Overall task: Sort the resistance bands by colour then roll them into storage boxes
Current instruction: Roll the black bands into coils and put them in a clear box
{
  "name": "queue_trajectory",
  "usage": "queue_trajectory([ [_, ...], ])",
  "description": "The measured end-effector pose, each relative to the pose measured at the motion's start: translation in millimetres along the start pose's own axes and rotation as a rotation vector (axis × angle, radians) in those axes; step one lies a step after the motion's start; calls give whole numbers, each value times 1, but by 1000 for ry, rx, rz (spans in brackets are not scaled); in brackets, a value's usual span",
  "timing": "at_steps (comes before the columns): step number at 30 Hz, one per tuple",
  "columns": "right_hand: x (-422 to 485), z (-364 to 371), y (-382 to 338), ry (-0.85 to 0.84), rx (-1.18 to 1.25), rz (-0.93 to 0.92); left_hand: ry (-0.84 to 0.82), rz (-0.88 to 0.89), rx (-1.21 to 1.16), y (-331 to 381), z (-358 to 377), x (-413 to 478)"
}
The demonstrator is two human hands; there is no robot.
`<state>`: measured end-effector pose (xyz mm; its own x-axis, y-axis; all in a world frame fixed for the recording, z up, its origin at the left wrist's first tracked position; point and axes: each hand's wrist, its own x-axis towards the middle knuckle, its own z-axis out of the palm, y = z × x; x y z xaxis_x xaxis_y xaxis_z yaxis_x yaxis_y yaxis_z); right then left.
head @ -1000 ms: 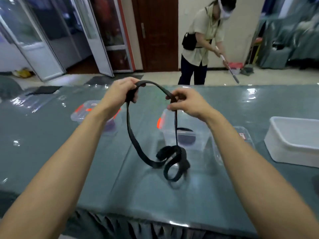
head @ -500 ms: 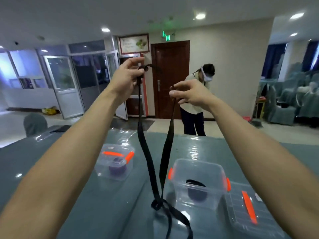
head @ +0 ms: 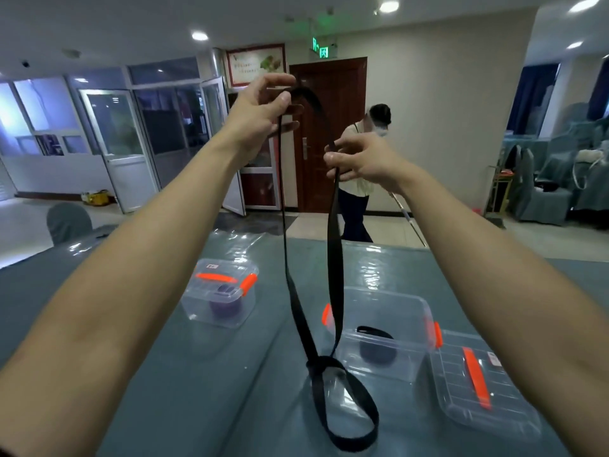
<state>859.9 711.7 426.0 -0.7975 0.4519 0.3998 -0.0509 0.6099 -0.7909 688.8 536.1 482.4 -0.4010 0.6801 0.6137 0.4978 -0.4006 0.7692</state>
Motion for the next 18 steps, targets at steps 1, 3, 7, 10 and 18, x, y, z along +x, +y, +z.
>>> queue_trajectory([
  [1, -3, 6, 6, -24, 24, 25, -10, -19, -16, -7, 3, -3],
  [3, -10, 19, 20, -50, 35, 65, -26, -52, -25, -21, 9, -10],
  [7, -31, 39, 54, -28, -12, 119, -16, -149, 19, -56, 9, -31],
  [10, -54, 49, 86, -63, 77, 175, 23, -235, -5, -95, 0, -53],
  [18, -119, 125, 193, -244, 193, 557, 6, -521, -134, -169, 4, -127],
])
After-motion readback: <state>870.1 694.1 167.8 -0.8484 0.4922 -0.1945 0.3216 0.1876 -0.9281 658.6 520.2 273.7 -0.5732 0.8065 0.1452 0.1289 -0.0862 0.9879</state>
